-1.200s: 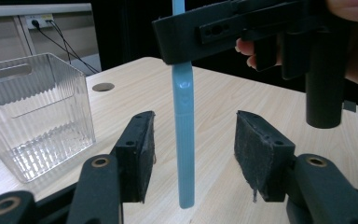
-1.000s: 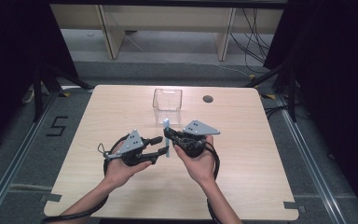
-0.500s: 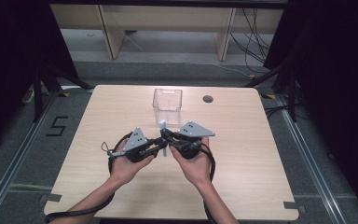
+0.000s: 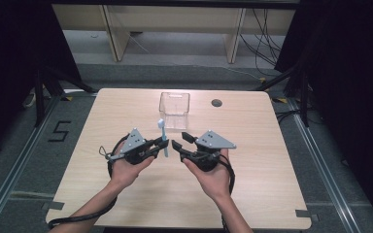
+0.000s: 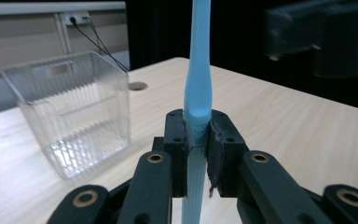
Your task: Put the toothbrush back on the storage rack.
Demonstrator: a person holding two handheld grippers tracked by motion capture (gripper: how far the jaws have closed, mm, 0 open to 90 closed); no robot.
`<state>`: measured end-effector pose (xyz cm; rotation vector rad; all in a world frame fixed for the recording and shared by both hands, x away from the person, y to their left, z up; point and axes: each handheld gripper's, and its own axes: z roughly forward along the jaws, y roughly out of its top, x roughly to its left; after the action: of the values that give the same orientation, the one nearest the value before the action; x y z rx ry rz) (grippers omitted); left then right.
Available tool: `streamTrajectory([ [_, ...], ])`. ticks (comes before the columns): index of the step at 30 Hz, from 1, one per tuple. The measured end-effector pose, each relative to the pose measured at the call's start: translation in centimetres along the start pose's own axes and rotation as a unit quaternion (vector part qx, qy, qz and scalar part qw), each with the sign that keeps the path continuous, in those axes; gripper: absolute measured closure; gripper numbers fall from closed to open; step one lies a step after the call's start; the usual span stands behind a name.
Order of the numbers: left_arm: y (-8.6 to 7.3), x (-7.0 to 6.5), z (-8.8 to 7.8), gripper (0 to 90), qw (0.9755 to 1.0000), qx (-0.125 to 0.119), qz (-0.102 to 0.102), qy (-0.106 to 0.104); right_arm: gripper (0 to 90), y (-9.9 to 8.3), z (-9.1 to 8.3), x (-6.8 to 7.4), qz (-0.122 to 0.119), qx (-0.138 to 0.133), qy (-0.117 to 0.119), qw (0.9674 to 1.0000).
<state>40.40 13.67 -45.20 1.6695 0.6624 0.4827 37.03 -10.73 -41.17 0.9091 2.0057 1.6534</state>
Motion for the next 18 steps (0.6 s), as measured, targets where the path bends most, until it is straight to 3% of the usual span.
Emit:
streamTrajectory([
  [2,0.2,0.5,-0.1,78.2,0.9999,-0.007,0.003,0.008,50.3,-0.4,-0.8,-0.6,0.002,-0.005,-0.005,1.0000],
  [5,0.4,1.3,-0.2,78.2,0.9997,-0.018,0.005,0.015,47.7,-1.7,-2.5,-1.9,0.003,-0.008,-0.040,0.9991],
  [7,0.6,1.5,-0.1,78.2,0.9996,-0.021,0.005,0.017,47.1,-2.0,-2.8,-2.0,0.008,-0.007,-0.048,0.9988],
  [9,0.8,1.8,0.0,78.3,0.9994,-0.027,0.007,0.018,46.2,-3.2,-3.5,-3.0,-0.016,-0.008,-0.071,0.9973],
  [11,0.9,2.0,0.1,78.2,0.9994,-0.028,0.008,0.019,46.4,-3.6,-3.7,-3.2,-0.007,-0.001,-0.069,0.9976],
  [18,1.7,2.8,0.4,78.2,0.9987,-0.042,0.013,0.025,46.8,-6.3,-5.0,-4.2,0.001,0.016,-0.096,0.9953],
])
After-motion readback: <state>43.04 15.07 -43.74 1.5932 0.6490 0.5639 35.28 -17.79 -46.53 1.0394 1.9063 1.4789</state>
